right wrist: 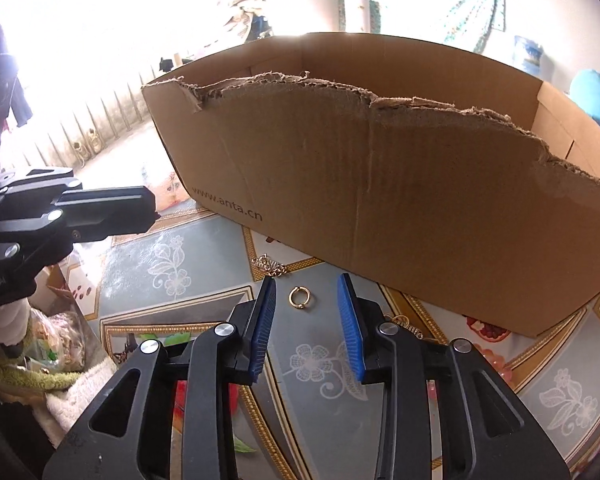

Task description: Organize jewelry

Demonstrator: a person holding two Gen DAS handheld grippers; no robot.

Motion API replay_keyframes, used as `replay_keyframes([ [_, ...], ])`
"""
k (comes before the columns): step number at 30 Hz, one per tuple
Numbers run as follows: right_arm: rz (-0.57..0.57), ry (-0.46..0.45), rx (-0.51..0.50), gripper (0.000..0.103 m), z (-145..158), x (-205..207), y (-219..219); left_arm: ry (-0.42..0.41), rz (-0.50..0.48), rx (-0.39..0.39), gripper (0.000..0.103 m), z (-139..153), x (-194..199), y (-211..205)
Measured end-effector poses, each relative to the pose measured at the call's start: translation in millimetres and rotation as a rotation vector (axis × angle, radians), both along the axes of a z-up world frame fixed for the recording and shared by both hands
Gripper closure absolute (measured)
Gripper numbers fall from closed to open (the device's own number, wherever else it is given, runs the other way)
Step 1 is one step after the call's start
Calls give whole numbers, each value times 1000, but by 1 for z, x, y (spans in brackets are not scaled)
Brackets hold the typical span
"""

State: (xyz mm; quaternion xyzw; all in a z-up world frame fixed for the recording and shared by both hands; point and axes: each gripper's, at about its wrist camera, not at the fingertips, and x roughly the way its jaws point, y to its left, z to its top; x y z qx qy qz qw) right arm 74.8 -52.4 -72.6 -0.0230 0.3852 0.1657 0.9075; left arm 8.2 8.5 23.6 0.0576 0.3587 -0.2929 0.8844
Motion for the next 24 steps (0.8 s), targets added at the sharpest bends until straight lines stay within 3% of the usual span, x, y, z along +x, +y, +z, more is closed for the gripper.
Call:
replay_keyframes([
  [8, -221, -73, -19, 71, -21, -12, 25, 12, 31, 7, 97, -3, 7, 8],
  [11, -261, -106, -52, 79, -23, -14, 33, 13, 32, 13, 97, -4, 10, 11],
  [13, -294, -102, -59, 94, -24, -12, 35, 15, 36, 15, 97, -5, 12, 13],
  [16, -331, -86, -51, 94, -25, -9, 35, 16, 47, 11, 97, -6, 14, 15],
  [18, -345, -79, -44, 94, -3, -6, 29, 19, 53, 7, 97, -6, 15, 17],
  [21, -349, -72, -21, 95, -1, -5, 24, 20, 53, 11, 97, -7, 14, 18],
  [22, -349, -75, -22, 103, 0, -4, 23, 19, 52, 13, 97, -6, 13, 18],
  [24, -351, -63, -17, 103, 0, -3, 19, 16, 51, 15, 97, -5, 13, 19],
])
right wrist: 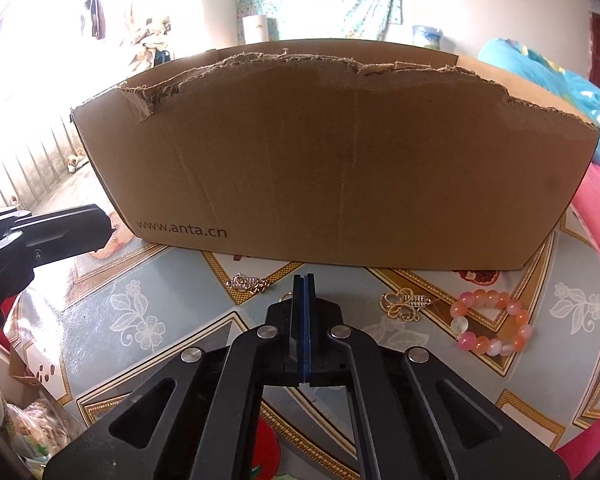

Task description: Organize jewelry

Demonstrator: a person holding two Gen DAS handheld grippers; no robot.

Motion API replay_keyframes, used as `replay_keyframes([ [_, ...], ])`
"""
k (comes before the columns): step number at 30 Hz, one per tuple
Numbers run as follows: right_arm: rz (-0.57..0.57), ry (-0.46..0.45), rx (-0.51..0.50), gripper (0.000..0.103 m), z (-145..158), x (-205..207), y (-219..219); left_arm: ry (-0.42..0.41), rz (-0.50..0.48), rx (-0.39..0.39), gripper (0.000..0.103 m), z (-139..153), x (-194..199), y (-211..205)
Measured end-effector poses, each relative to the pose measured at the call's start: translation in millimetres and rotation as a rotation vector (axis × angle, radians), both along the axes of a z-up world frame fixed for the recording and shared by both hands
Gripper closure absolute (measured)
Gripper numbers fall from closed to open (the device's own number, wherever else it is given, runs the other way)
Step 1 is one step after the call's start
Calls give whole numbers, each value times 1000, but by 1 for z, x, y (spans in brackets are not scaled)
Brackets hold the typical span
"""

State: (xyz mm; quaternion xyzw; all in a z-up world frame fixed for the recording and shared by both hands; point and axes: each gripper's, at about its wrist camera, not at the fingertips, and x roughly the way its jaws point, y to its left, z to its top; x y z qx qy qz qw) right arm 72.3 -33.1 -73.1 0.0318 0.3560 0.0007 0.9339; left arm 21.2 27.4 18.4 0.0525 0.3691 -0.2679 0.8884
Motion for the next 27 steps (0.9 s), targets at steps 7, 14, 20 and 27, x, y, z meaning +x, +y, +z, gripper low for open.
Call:
replay_keyframes([
  [7, 2, 1, 5, 103, 0, -5, -5, -6, -4, 5, 97, 2, -3, -4],
  [14, 25, 20, -21, 103, -6, -15, -14, -9, -11, 7, 97, 2, -4, -7],
  [20, 81, 22, -60, 103, -8, -19, 2, 3, -16, 3, 97, -2, -1, -11],
  [27, 165, 24, -52, 103, -10, -15, 15, 14, -7, -5, 97, -5, 3, -6],
])
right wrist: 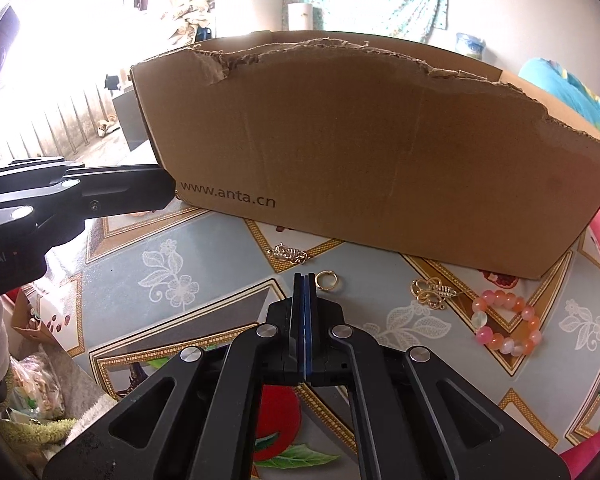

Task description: Organize jewelry

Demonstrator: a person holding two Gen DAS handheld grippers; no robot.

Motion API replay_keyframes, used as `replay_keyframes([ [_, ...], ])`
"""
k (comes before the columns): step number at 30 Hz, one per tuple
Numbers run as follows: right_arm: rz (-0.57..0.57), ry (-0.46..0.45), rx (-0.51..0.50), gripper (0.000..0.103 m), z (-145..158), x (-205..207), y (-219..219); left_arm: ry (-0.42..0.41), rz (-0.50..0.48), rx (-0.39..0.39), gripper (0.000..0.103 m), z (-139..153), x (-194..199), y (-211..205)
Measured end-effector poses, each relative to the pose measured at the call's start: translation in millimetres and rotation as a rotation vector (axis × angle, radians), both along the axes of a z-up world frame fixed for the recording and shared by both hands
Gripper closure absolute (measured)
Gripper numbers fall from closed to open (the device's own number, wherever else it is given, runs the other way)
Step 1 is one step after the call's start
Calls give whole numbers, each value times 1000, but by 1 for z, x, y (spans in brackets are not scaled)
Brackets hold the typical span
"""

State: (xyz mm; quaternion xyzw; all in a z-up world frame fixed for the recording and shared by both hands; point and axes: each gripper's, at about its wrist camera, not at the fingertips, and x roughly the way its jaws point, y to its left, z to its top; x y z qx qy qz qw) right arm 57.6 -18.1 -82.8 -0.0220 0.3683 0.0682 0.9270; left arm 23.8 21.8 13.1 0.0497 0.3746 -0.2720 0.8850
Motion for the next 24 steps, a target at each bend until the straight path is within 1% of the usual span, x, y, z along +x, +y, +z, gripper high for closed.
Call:
replay_keyframes([
  [3, 40, -2, 2, 102, 2, -1, -6, 6, 1, -3, 97, -2, 2, 2],
  [6, 115, -8, -30, 87, 6, -1, -13, 9, -6, -6, 97, -4, 4, 4],
  [11, 272, -7, -89, 85, 10, 6, -26, 13, -10, -13, 97, -5, 6, 8],
  [13, 313, 3, -104, 85, 10, 12, -29, 14, -9, -14, 97, -6, 7, 10],
  [15, 365, 30, -98, 85, 9, 20, -33, 15, -7, -15, 97, -7, 7, 10],
  [18, 423, 57, -87, 85, 8, 28, -37, 18, -5, -16, 97, -8, 7, 11],
  [22, 459, 62, -107, 85, 8, 29, -41, 19, -3, -15, 97, -9, 8, 12],
  [24, 472, 66, -84, 85, 12, 33, -42, 20, -3, -15, 97, -9, 9, 13],
])
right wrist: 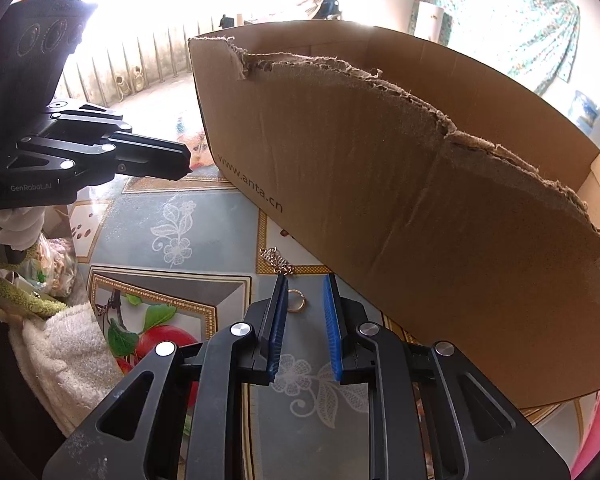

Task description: Organize jewelry

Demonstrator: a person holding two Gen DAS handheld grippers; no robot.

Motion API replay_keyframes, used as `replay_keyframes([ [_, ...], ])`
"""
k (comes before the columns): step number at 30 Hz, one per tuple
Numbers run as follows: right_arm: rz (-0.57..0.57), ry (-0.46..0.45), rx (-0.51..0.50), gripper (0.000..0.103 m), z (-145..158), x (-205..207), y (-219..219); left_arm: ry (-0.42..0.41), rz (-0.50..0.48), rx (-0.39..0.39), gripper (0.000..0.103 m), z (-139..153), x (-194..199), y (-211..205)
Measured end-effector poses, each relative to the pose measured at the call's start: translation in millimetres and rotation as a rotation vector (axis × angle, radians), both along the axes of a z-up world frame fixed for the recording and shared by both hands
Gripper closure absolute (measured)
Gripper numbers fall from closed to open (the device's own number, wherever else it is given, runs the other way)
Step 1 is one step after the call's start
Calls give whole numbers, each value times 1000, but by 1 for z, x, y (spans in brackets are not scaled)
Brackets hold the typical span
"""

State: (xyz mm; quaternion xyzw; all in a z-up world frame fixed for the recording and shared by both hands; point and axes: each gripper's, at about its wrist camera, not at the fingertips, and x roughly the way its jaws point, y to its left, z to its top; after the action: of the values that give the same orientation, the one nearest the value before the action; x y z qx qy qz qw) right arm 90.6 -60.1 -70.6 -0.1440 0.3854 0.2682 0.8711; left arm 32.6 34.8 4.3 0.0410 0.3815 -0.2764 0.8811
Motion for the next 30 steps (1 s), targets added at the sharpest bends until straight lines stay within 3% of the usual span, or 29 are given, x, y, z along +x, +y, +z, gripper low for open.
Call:
replay_keyframes([
  [7, 42, 11, -35, 85, -8, -3, 5, 5, -6, 3, 97, -1, 2, -2],
  [8, 42, 11, -21, 86, -9, -2, 4, 4, -7, 4, 97, -1, 2, -3],
  [9, 41, 19, -6, 93, -10, -1, 3, 4, -7, 4, 97, -1, 1, -3],
  [19, 4, -1, 43, 95, -6, -12, -14, -4, -14, 14, 97, 3, -2, -8],
  [25, -33, -49, 109, 95, 28, -32, -30, -41, -24, 8, 97, 18, -13, -11],
  [30, -61, -158, 225, 95, 76, -61, -43, -100, -54, -50, 97, 51, -24, -10],
])
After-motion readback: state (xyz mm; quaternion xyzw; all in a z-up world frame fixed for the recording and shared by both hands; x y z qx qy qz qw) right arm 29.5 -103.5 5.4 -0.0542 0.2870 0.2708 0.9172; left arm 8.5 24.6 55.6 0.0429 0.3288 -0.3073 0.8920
